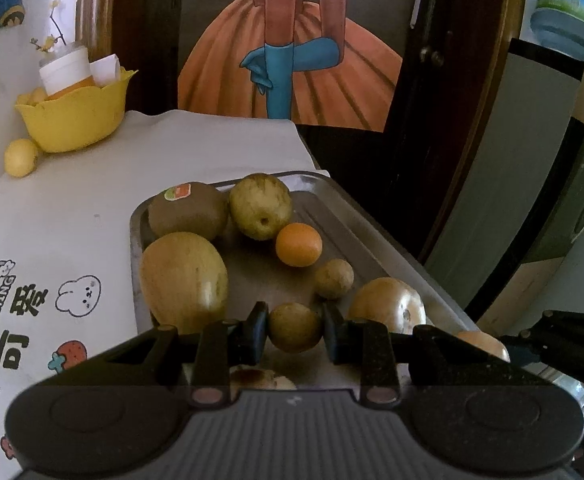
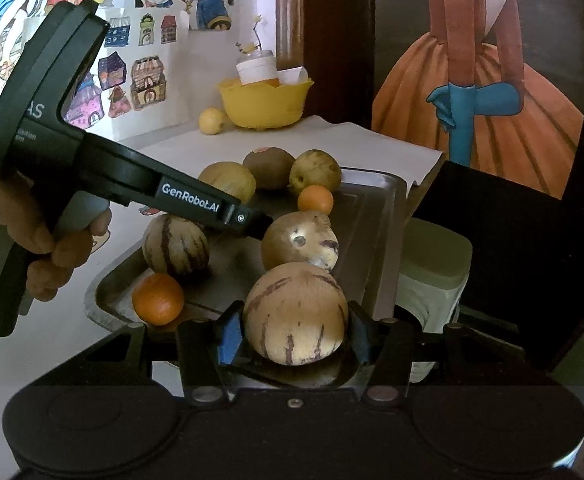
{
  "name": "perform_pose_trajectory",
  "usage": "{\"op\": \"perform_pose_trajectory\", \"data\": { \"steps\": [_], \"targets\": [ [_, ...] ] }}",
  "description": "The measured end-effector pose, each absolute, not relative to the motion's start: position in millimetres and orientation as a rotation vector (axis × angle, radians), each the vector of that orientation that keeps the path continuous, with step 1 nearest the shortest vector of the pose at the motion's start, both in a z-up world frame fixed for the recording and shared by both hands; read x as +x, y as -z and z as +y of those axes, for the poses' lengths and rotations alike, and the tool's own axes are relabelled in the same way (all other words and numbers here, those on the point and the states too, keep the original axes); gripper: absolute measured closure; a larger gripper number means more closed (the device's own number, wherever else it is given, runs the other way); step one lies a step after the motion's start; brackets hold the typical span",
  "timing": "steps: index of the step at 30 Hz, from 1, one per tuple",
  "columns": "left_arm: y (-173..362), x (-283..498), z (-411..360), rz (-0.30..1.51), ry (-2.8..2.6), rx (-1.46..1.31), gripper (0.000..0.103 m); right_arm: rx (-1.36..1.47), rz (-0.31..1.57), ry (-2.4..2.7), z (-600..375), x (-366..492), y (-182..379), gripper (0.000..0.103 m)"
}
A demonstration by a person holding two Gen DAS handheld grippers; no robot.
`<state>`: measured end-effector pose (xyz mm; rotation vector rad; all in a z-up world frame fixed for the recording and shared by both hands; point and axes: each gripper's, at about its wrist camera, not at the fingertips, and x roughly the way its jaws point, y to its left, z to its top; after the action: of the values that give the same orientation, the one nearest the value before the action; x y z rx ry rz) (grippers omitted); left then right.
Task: Organize fruits
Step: 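Lower the brown fruit into the tray and open the left tool while the right tool holds the melon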
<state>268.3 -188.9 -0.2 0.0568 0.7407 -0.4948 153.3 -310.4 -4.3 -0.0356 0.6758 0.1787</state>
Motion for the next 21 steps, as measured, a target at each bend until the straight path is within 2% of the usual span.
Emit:
{"op": "perform_pose_trajectory", "data": {
  "steps": [15,18,20,21],
  "targets": [
    [4.0,270.9,-186.8,0.77,0.492,0.036,0.071,-0.052,0.639,-0.123,-302.5,144.6,8.5,0.047],
    [3.1,271.1,-184.9,0.769,0.486,0.028,0.065,-0.054,0.628,-0.106,-301.9,143.2,8.0,0.047],
    [2.4,269.6,-182.9,0.766,0.483,0.019,0.058,-0.042,0.622,-0.102,-302.4,142.6,7.0,0.046],
    [1.6,268.4,-181.4,0.762,0.48,0.011,0.051,-0.037,0.62,-0.099,-302.4,141.3,6.7,0.045]
  ]
}}
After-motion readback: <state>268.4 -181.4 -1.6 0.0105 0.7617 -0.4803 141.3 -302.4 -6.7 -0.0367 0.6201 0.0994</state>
